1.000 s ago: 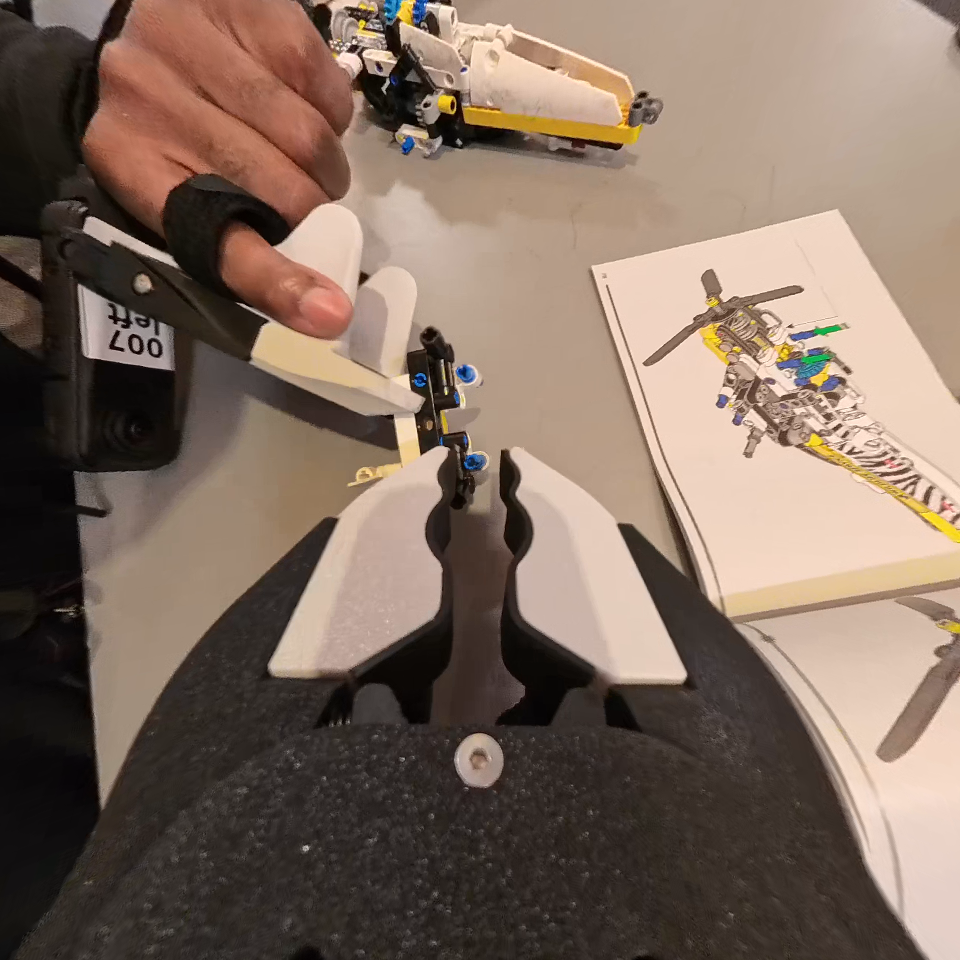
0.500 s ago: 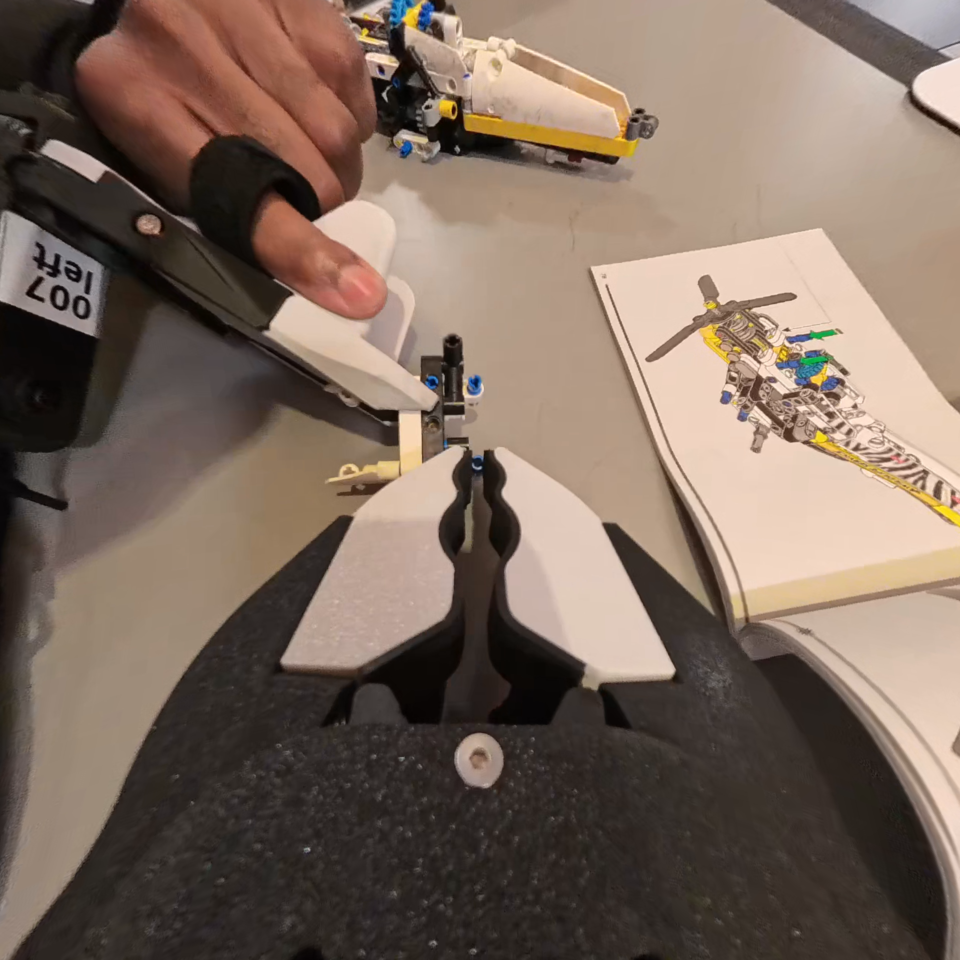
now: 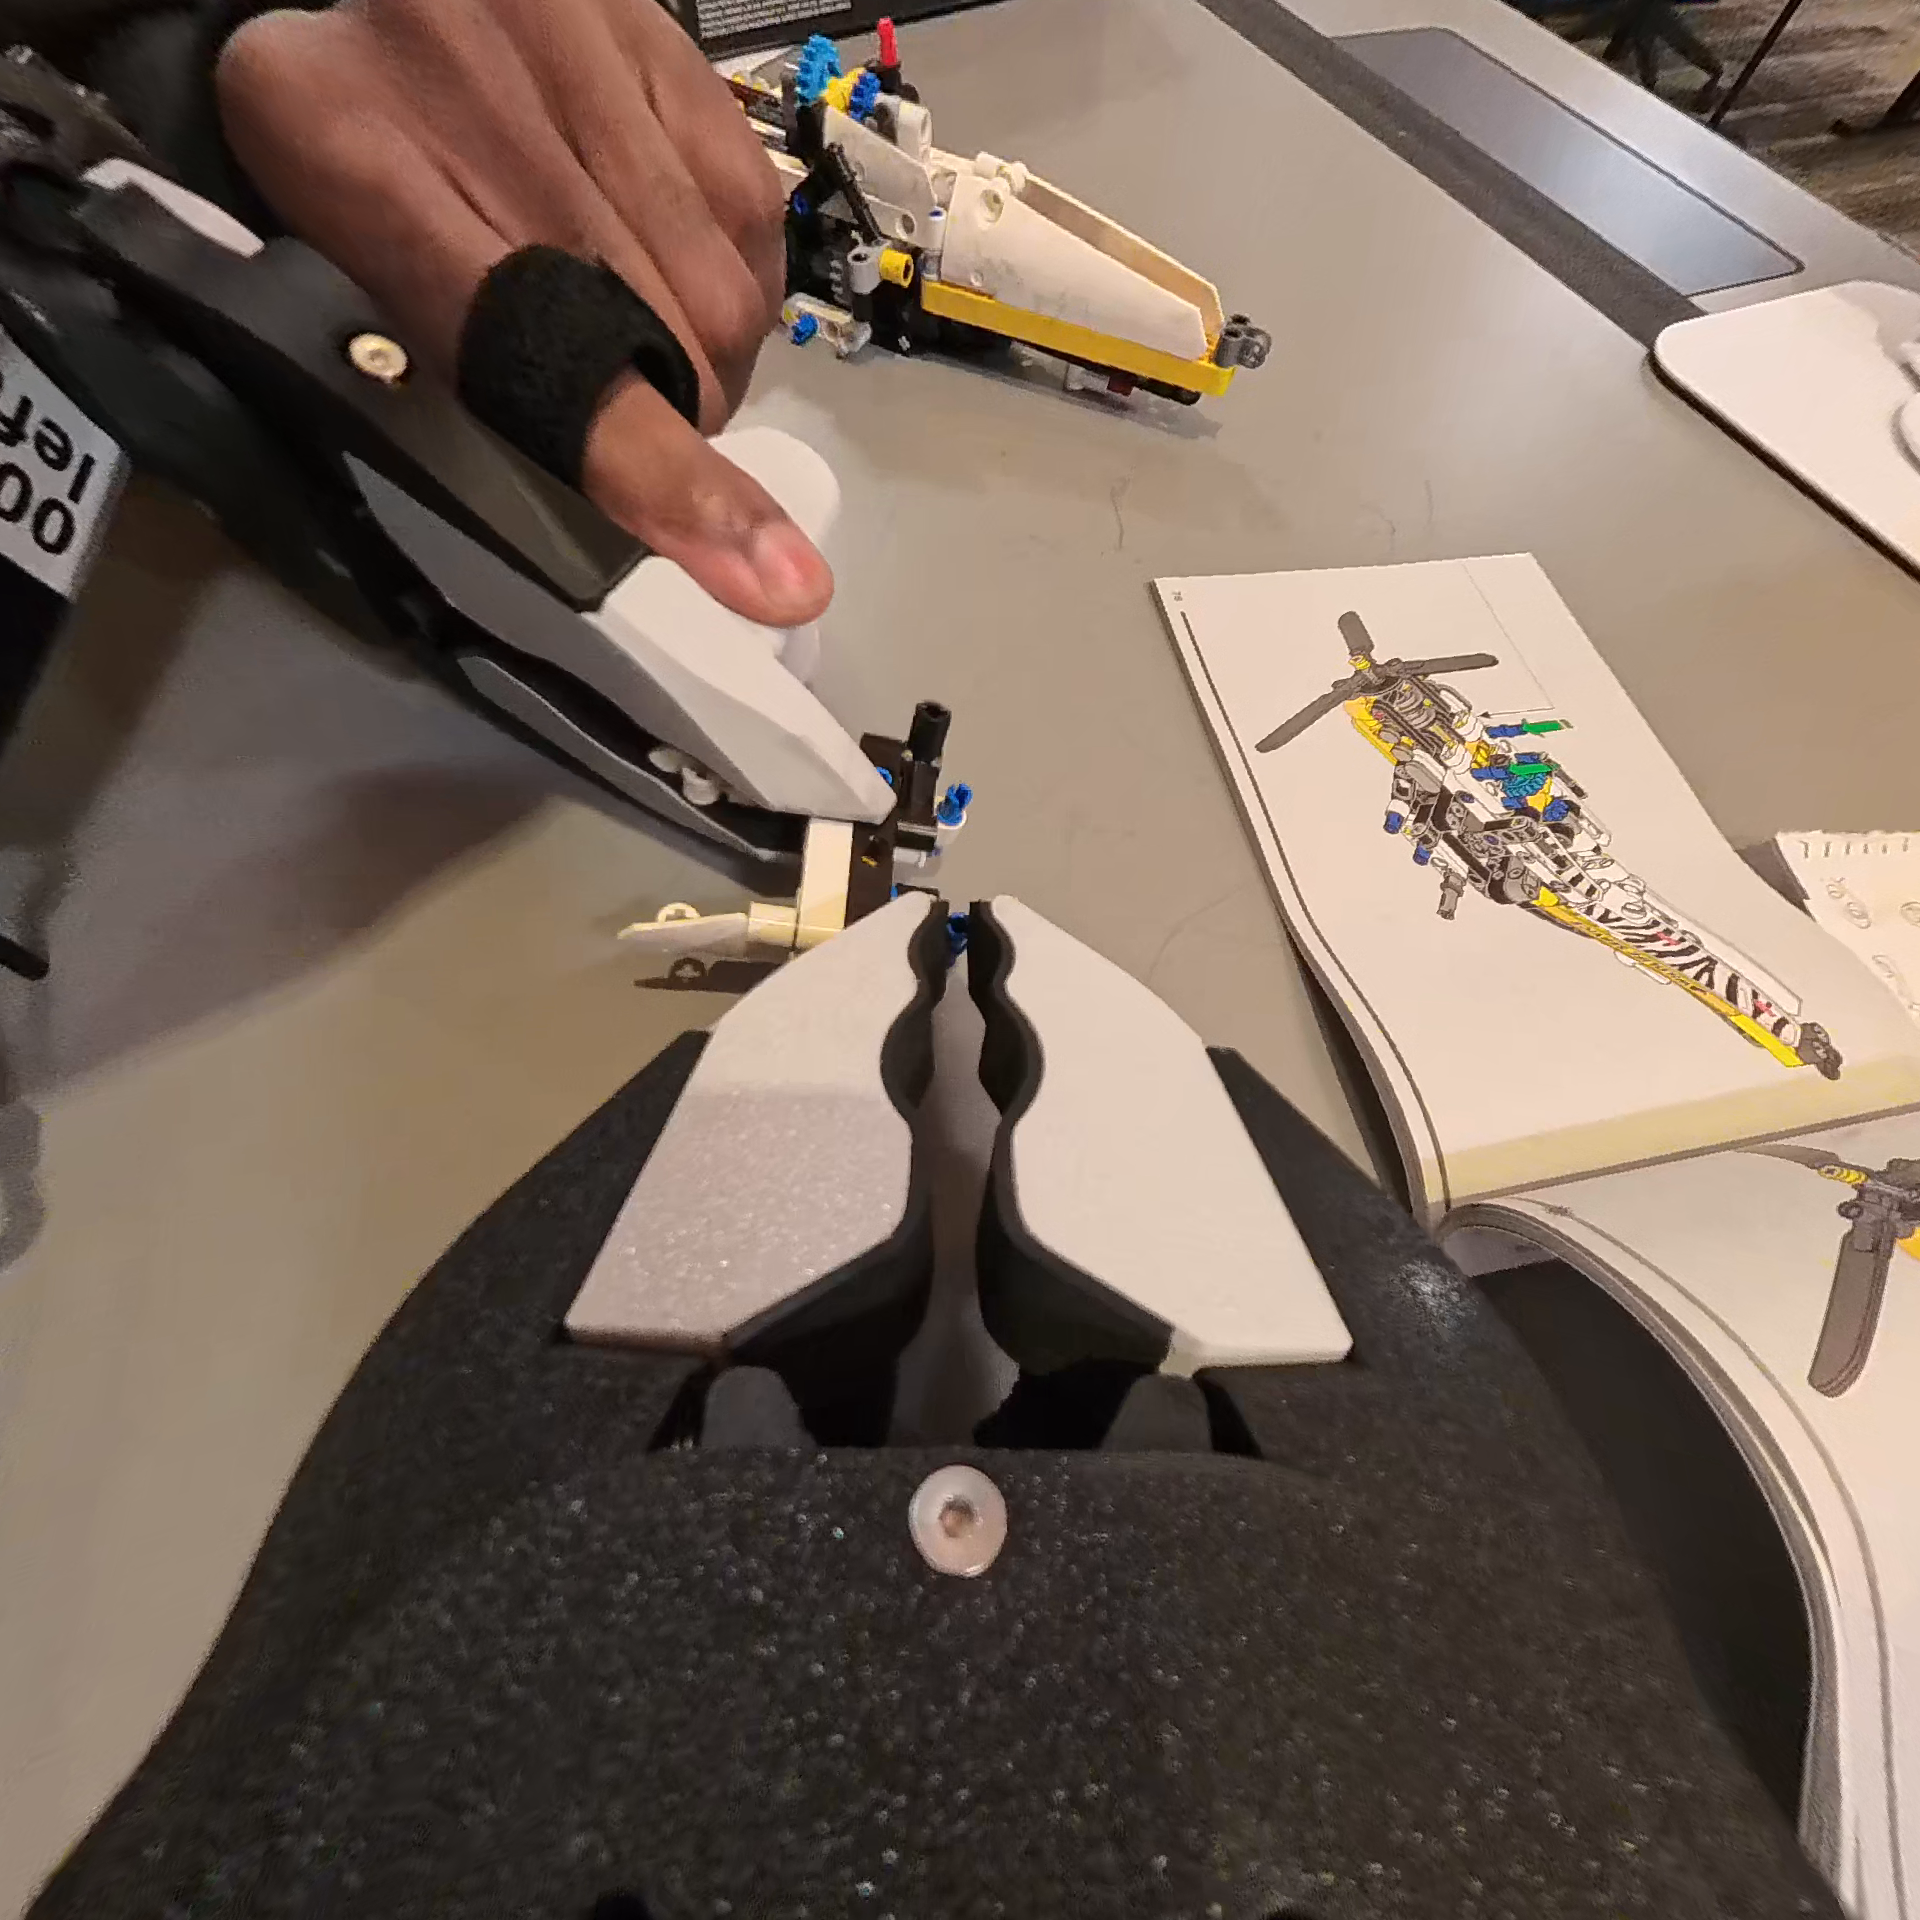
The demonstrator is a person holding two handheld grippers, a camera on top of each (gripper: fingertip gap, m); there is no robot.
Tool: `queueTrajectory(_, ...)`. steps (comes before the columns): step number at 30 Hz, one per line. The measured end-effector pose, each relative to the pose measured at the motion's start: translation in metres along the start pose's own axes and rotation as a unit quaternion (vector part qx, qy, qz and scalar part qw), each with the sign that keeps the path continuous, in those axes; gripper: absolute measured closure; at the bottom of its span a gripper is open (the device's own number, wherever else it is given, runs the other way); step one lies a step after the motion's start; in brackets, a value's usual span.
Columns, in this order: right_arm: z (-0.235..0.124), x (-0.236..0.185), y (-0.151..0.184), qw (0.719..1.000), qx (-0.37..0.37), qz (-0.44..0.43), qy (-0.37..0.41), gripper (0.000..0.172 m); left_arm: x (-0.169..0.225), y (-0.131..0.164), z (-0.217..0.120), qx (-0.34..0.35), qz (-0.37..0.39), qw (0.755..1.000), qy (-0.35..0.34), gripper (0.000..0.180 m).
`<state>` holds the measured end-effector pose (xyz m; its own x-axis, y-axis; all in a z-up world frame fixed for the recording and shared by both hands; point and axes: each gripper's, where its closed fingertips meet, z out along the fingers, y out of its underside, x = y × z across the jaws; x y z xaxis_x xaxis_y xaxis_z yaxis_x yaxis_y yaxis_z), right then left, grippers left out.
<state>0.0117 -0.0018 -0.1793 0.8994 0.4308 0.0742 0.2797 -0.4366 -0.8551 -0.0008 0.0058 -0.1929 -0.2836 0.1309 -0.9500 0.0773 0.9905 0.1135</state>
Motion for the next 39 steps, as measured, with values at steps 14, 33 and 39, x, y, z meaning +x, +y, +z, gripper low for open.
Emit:
queueTrajectory(14,-0.014,-0.007,-0.013,0.998,0.054,-0.016,-0.015,0.172,0.008,-0.009,0.002,0.027,-0.006,0.999,0.018,0.162)
queueTrajectory(33,-0.004,-0.019,0.018,0.982,-0.072,0.079,-0.155,0.159,0.001,-0.01,-0.005,0.03,0.088,0.996,-0.011,0.162)
queueTrajectory(39,-0.003,-0.025,0.018,0.976,-0.079,0.09,-0.181,0.163,0.002,-0.013,-0.01,0.038,0.11,0.993,-0.016,0.162)
